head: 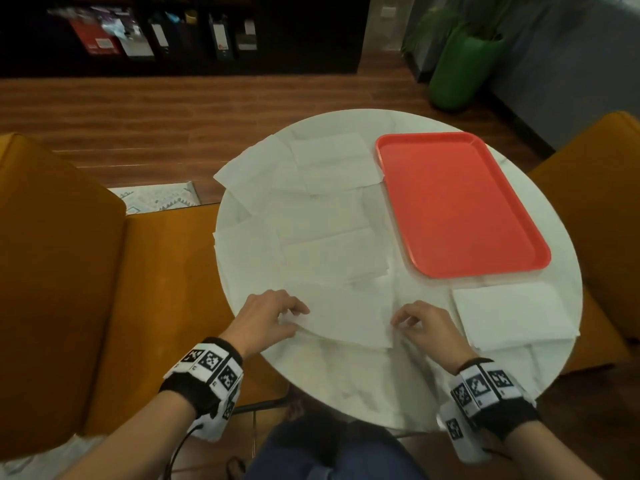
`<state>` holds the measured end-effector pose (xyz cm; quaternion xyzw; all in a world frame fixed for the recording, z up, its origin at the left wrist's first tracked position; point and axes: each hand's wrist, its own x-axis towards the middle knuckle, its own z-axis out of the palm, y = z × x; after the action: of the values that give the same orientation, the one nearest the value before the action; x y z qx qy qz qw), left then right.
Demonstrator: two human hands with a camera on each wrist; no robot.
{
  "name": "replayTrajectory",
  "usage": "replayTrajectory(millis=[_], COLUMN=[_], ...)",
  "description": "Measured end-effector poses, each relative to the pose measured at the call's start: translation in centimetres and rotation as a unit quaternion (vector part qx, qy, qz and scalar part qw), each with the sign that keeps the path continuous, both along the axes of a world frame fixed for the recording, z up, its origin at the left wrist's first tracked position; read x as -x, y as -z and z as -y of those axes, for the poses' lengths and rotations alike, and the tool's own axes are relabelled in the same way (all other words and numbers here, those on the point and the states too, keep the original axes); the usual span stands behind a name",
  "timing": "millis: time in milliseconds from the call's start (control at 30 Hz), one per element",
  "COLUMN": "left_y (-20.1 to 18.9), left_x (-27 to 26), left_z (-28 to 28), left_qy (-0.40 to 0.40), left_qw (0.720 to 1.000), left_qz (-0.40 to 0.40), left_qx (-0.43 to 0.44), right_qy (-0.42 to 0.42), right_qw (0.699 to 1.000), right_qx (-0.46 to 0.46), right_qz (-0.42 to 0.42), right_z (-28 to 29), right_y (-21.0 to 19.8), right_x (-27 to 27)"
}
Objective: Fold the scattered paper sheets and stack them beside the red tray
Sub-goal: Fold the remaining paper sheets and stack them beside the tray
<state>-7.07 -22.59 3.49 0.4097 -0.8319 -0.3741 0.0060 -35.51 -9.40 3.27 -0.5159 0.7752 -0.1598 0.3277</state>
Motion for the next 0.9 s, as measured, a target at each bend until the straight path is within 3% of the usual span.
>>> replayTrajectory(millis=[167,267,367,467,600,900], left_y=[-0.3,1.6,3.7,5.2,5.9,6.1], left_x=[1.4,3.1,3.9,3.5,3.1,3.1], left_z=[-1.0,-1.0,-1.1,-1.4,-1.6,-1.4], left_qy=[0.0,0.028,0.069,0.085,0.069,0.077], left_qw=[0.998,0.986,0.973,0.968,0.971,0.972], left_qz=[0.0,0.09,0.173,0.189,0.177,0.174], left_qx=[0.067,0.135,0.134,0.142,0.142,0.139], right_qy=[0.0,-0.057,-0.147,-0.197,-0.209,-0.128], right_qw=[0.997,0.994,0.987,0.977,0.97,0.981], right_qx=[0.074,0.086,0.025,-0.038,-0.028,-0.042], right_qz=[-0.025,-0.043,-0.057,-0.073,-0.121,-0.142], right_z=[1.7,3.9,5.5,5.7,4.1,0.3], right_y=[-0.7,-0.3,0.4,2.2,4.1,4.3], right_x=[-1.4,-4.9,-8.9,-10.7,-9.1,-3.0])
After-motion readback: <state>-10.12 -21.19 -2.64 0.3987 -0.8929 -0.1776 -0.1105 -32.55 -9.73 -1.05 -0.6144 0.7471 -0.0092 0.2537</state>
